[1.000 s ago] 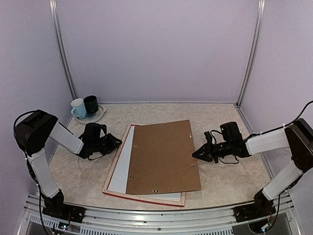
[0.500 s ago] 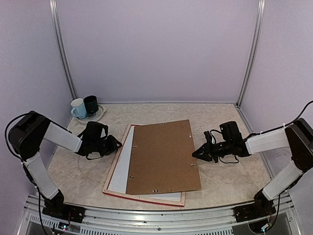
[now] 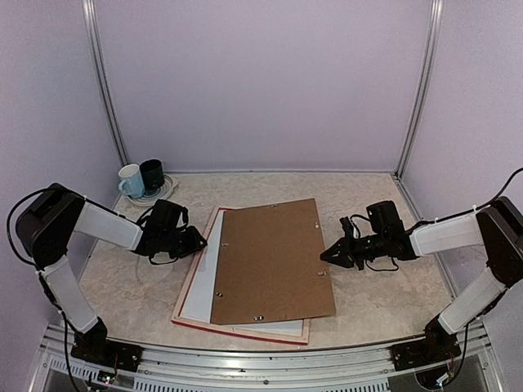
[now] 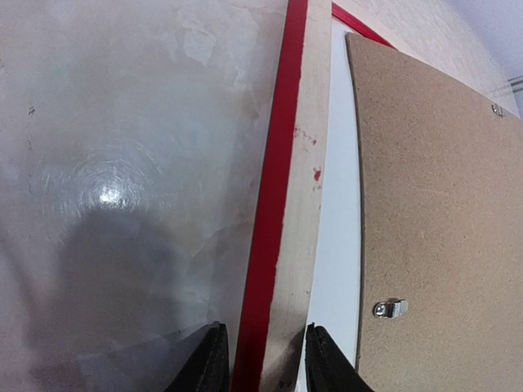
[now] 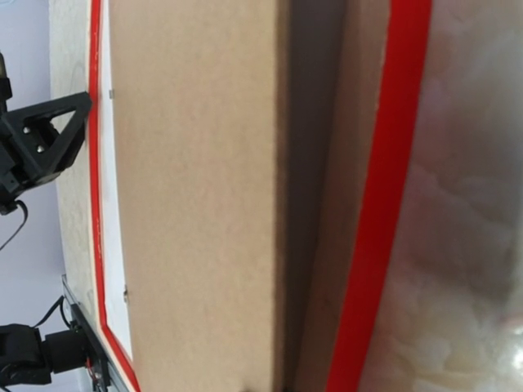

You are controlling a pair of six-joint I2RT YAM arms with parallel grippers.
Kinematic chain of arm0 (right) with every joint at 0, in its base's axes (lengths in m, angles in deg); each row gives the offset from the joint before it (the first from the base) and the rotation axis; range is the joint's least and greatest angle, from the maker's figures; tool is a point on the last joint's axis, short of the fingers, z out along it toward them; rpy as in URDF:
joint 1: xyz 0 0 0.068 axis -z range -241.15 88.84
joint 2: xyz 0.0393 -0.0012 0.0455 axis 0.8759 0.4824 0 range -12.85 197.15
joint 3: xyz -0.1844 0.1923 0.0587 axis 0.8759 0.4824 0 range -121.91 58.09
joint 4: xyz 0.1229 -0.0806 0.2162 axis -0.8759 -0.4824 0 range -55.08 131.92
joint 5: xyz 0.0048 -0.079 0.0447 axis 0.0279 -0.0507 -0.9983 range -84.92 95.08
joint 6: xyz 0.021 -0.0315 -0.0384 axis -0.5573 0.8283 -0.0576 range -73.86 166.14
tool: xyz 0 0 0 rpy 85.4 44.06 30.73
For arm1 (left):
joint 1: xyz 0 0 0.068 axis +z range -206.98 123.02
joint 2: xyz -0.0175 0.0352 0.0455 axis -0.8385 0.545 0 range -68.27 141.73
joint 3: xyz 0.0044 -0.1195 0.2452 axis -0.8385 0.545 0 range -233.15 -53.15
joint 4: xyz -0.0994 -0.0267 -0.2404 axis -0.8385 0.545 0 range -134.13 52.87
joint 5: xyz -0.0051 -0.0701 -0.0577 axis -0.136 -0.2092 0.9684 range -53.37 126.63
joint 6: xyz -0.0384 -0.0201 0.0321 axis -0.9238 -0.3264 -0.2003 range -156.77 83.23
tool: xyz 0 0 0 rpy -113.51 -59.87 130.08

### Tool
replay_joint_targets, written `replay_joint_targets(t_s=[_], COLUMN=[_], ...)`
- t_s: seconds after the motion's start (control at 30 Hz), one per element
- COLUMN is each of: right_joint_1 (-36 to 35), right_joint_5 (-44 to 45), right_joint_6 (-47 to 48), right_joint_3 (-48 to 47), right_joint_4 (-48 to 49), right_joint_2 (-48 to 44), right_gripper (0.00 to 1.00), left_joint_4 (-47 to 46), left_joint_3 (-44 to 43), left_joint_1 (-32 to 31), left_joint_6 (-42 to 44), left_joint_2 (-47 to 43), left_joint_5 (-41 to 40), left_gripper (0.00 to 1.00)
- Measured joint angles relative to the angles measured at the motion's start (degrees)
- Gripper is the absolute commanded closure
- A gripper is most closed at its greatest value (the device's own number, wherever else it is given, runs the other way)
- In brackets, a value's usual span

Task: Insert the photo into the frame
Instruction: Adjust the backboard on the frame body.

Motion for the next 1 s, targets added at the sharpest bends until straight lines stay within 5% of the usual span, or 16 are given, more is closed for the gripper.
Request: replay_joint_targets(t_s=[1.0], right_joint_1=[-0.04], right_joint_5=[0.55], right_joint_6=[-1.73], right_joint_3=[-1.77], right_joint_4=[-0.2], right_joint_2=[-1.03], right_gripper=[1.0], left_joint_4=[3.74], left_joint_3=[-4.52], left_joint_1=[-2.38], left_joint_6=[1.79], left_joint_2=[2.95], left_joint_5=[-7.43], left_gripper=[0.83])
